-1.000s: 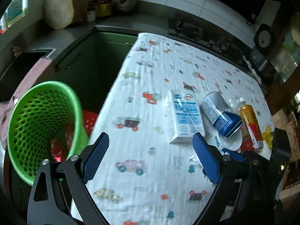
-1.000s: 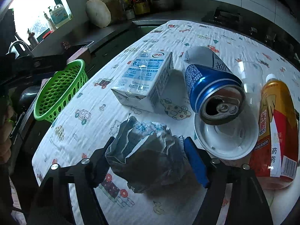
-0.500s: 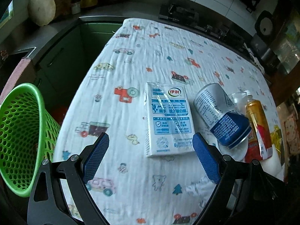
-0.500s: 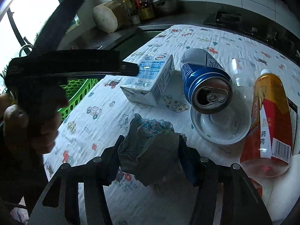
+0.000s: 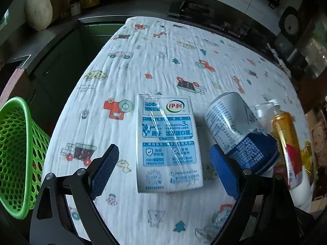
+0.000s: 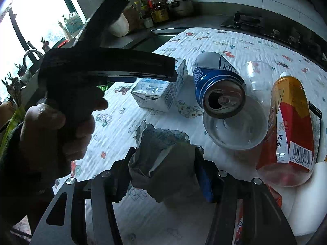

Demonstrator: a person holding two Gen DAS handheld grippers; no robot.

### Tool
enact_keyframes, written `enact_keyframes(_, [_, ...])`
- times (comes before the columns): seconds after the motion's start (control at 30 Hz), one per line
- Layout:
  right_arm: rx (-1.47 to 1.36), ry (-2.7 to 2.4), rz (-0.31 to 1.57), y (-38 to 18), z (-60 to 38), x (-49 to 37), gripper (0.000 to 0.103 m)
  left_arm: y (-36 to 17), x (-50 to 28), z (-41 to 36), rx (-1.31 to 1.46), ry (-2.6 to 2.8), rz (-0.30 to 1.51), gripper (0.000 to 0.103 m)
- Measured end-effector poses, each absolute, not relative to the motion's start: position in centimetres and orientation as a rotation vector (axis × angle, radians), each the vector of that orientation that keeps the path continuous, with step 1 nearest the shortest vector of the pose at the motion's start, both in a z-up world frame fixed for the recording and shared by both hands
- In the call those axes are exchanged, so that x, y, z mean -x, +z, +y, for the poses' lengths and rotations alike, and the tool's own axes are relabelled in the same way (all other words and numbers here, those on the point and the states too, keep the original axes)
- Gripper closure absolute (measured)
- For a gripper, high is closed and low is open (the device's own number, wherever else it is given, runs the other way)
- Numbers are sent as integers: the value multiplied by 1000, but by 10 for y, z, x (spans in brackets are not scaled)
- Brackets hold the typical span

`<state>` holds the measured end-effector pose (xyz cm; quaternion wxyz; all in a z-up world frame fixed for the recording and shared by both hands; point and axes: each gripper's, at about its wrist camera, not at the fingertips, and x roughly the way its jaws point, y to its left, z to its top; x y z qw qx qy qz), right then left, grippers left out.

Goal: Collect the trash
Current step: 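Grasp and lift the milk carton with the left tool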

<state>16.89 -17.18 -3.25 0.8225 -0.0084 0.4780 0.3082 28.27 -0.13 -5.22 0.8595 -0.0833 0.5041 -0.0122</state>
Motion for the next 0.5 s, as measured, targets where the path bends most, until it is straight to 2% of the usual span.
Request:
enact_keyframes(0.07, [16, 656, 1019, -33, -173, -169, 49, -54, -285, -1, 172, -22, 1061, 15])
enact_keyframes(0.17, [11, 655, 1020, -34, -174, -168, 49, -58, -287, 0, 160, -19, 1069, 23])
enact_keyframes(0.33, [12, 653, 1021, -34, -172, -169, 49, -65, -292, -1, 161, -18, 1084, 24])
enact_keyframes(0.4, [13, 653, 1021, -34, -172, -169, 49, -67, -293, -3, 157, -26, 1092, 37])
enact_keyframes(0.5, [14, 649, 1019, -33, -172, -168, 49, -65, -290, -4, 136, -25, 1080, 38])
